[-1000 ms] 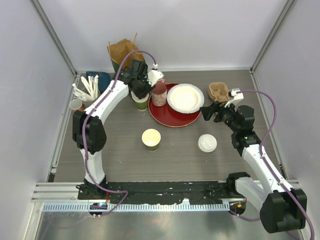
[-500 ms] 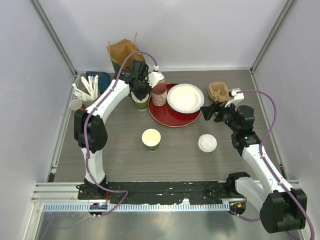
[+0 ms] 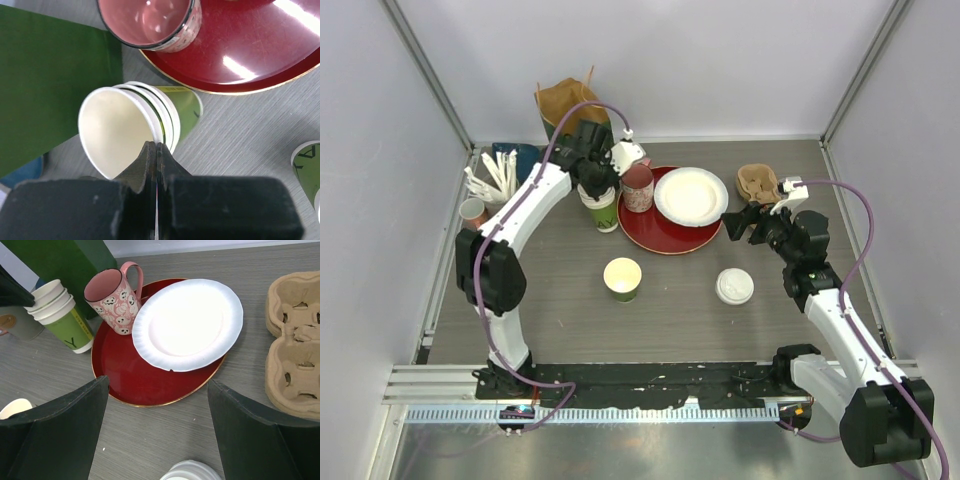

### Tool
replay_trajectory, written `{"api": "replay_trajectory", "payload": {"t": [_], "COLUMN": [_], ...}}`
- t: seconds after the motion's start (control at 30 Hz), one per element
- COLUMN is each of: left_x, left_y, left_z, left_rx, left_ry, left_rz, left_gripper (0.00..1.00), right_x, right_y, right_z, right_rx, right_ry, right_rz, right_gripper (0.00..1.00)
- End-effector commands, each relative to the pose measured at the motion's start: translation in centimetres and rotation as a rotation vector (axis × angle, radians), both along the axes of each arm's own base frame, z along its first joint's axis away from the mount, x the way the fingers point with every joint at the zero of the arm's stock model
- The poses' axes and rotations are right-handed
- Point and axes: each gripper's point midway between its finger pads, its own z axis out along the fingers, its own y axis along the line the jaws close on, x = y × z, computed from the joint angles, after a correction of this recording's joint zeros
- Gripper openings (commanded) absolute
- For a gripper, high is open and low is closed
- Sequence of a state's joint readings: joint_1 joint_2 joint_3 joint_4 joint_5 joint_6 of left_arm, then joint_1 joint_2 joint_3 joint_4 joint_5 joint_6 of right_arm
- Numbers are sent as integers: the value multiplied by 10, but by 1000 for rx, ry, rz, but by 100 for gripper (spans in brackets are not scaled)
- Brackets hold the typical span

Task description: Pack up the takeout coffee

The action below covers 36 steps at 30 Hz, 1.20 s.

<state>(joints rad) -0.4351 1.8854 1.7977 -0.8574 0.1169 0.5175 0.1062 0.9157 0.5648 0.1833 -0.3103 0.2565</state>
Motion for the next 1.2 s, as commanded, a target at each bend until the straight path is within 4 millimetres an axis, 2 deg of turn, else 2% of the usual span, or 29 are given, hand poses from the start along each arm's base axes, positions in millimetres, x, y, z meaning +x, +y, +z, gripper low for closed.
{"api": "replay_trajectory", "payload": {"t": [0.0, 0.13, 0.2, 0.23, 0.27, 0.33, 0.37, 0.53, 0.57, 0.63, 0.77, 0.87, 0.9, 0.97, 1.03, 1.07, 1.1, 1.13, 1.17], "left_x": [9, 8, 2, 3, -2, 1, 1, 7, 9, 6, -4, -17, -26, -44, -67, -80, -93, -103, -117], "left_y": [3, 5, 0, 4, -2, -8, -5, -6, -4, -2, 7, 14, 17, 23, 32, 39, 47, 53, 61], "left_z": [58, 51, 37, 33, 23, 22, 21, 64, 80, 104, 136, 153, 150, 161, 150, 155, 149, 134, 133], "left_rx": [-43, 0, 41, 92, 123, 174, 199, 139, 127, 105, 90, 76, 80, 54, 71, 65, 85, 108, 101], "left_ry": [-185, -191, -197, -219, -240, -311, -325, -417, -447, -477, -511, -511, -479, -464, -396, -396, -362, -320, -311], "left_rz": [-7, -8, -54, -41, -70, -95, -81, -24, -4, 17, 37, 42, 31, 32, 11, 8, 1, -5, -2], "left_gripper": [0, 0, 0, 0, 0, 0, 0, 0, 0, 0, 0, 0, 0, 0, 0, 0, 0, 0, 0], "right_x": [4, 3, 3, 2, 2, 2, 2, 2, 2, 2, 2, 3, 3, 1, 1, 0, 0, 0, 1], "right_y": [-2, -2, -3, -2, -3, -2, -2, -3, -3, -3, -2, -3, -2, -1, -2, -2, -1, -1, 0], "right_z": [26, 26, 27, 27, 27, 28, 27, 28, 28, 29, 29, 29, 30, 32, 34, 34, 33, 34, 33], "right_rx": [-8, -8, -8, -8, -8, -8, -7, -8, -7, -6, -6, -5, -5, -5, -3, -3, 2, 2, 4], "right_ry": [-74, -75, -79, -80, -79, -80, -76, -82, -79, -83, -81, -80, -84, -89, -91, -93, -91, -94, -90], "right_rz": [-10, -6, -11, -10, -11, -10, -10, -13, -11, -13, -7, -10, -5, -4, -5, -4, -1, -3, 3], "right_gripper": [84, 85, 85, 84, 84, 84, 85, 84, 85, 85, 84, 84, 84, 84, 84, 84, 84, 84, 84]}}
